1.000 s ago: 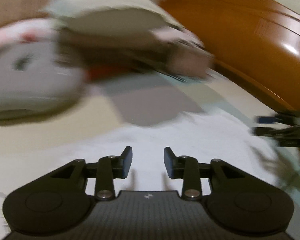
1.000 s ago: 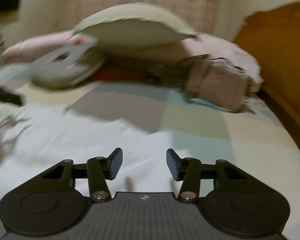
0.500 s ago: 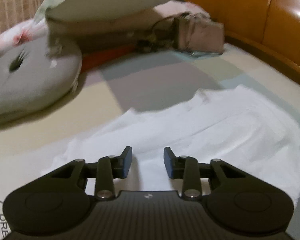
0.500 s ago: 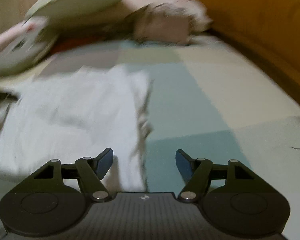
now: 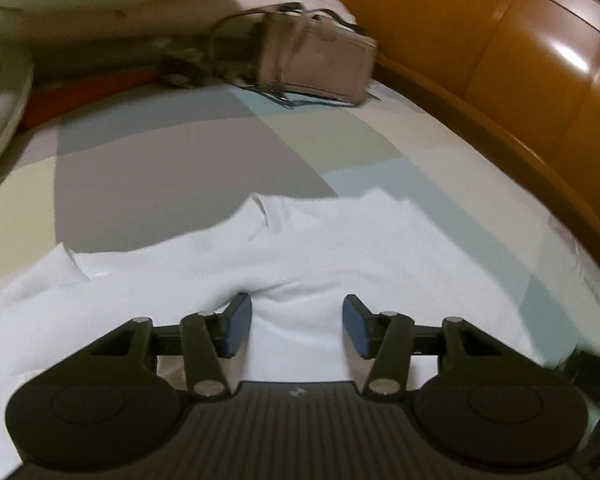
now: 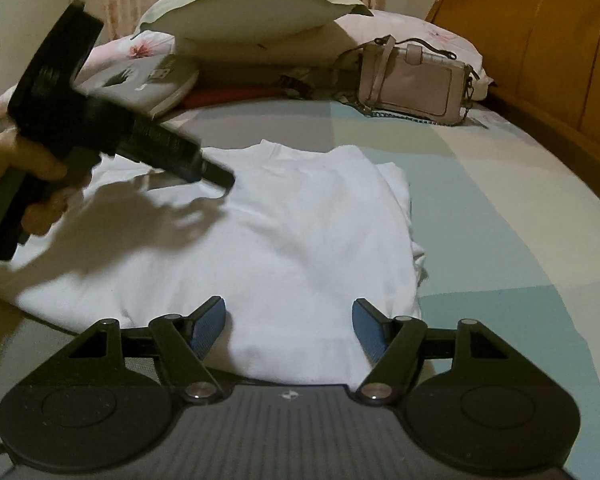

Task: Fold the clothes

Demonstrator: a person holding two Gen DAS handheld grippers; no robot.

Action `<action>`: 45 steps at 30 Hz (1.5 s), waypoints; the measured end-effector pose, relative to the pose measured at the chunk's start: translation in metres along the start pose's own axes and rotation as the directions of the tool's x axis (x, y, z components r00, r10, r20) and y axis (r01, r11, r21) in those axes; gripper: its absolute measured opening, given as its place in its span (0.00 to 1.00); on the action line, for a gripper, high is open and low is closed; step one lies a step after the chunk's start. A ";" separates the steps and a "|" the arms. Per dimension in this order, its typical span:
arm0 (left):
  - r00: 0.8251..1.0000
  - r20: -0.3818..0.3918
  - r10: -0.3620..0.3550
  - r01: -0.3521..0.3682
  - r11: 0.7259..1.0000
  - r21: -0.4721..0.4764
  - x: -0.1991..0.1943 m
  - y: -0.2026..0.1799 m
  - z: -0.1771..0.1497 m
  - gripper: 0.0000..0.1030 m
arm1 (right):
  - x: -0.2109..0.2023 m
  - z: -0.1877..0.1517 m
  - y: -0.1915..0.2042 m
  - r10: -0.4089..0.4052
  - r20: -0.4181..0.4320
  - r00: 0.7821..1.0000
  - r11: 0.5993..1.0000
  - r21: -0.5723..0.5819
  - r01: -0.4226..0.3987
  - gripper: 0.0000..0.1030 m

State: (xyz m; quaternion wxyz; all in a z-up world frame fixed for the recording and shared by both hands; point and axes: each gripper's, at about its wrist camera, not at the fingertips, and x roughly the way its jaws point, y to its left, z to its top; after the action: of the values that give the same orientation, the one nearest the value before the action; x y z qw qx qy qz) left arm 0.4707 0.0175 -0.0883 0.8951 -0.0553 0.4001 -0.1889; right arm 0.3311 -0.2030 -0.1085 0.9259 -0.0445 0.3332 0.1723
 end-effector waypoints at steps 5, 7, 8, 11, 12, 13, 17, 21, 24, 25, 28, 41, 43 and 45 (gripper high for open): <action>0.998 -0.013 -0.065 0.066 0.992 0.111 -0.010 -0.038 0.005 0.57 | -0.006 -0.005 0.003 -0.006 -0.001 1.000 1.000 -0.016 0.006 0.75; 0.998 -0.016 -0.058 0.060 0.989 0.137 0.003 -0.048 0.009 0.57 | -0.007 -0.006 0.002 -0.007 0.000 1.000 1.000 -0.019 0.007 0.75; 0.998 -0.024 -0.054 0.057 0.988 0.142 0.011 -0.052 0.011 0.58 | -0.007 -0.006 0.001 -0.006 0.000 1.000 1.000 -0.017 0.006 0.75; 0.997 -0.073 -0.015 0.023 0.994 0.110 0.037 -0.051 0.012 0.57 | -0.008 -0.007 -0.002 0.003 0.003 1.000 1.000 0.004 -0.003 0.76; 0.997 -0.078 -0.013 0.020 0.995 0.098 0.040 -0.051 0.013 0.60 | -0.008 -0.007 -0.003 0.005 0.003 1.000 1.000 0.010 -0.005 0.76; 0.996 -0.084 -0.010 0.018 0.996 0.086 0.043 -0.052 0.014 0.60 | -0.008 -0.008 -0.002 0.005 0.002 1.000 1.000 0.013 -0.005 0.76; 0.997 -0.057 -0.047 0.053 0.993 0.107 0.030 -0.069 0.030 0.61 | -0.010 -0.008 0.000 0.009 -0.004 1.000 1.000 0.004 -0.009 0.78; 0.996 -0.071 -0.048 0.056 0.992 0.116 0.052 -0.084 0.038 0.62 | -0.015 -0.009 -0.004 0.032 -0.008 0.999 0.999 0.020 -0.032 0.78; 0.996 -0.086 -0.009 0.018 0.994 0.106 0.074 -0.084 0.036 0.63 | -0.020 -0.011 -0.011 0.052 -0.005 0.999 0.998 0.045 -0.051 0.78; 0.997 -0.077 -0.001 0.009 0.994 0.109 0.076 -0.085 0.035 0.63 | -0.022 -0.011 -0.014 0.055 -0.003 0.998 0.997 0.056 -0.055 0.78; 0.995 -0.100 0.009 -0.001 0.997 0.076 0.055 -0.089 0.042 0.63 | -0.028 -0.008 -0.021 0.064 0.020 0.998 0.992 0.106 -0.066 0.78; 0.979 -0.090 0.180 -0.180 0.984 0.017 -0.046 -0.036 -0.004 0.67 | -0.048 -0.007 -0.011 0.086 0.051 0.995 0.988 0.128 -0.092 0.84; 0.973 -0.105 0.207 -0.211 0.977 -0.031 -0.039 -0.022 -0.016 0.67 | -0.048 -0.007 -0.009 0.090 0.050 0.995 0.988 0.123 -0.096 0.84; 0.969 -0.118 0.217 -0.226 0.971 -0.071 -0.034 -0.011 -0.026 0.68 | -0.050 -0.008 -0.005 0.086 0.050 0.995 0.990 0.108 -0.091 0.84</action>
State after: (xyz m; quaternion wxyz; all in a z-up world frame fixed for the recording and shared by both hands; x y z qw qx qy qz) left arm 0.4280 0.0221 -0.0791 0.8843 -0.0374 0.4596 -0.0733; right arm 0.2919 -0.2237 -0.0830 0.9257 0.0255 0.3228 0.1956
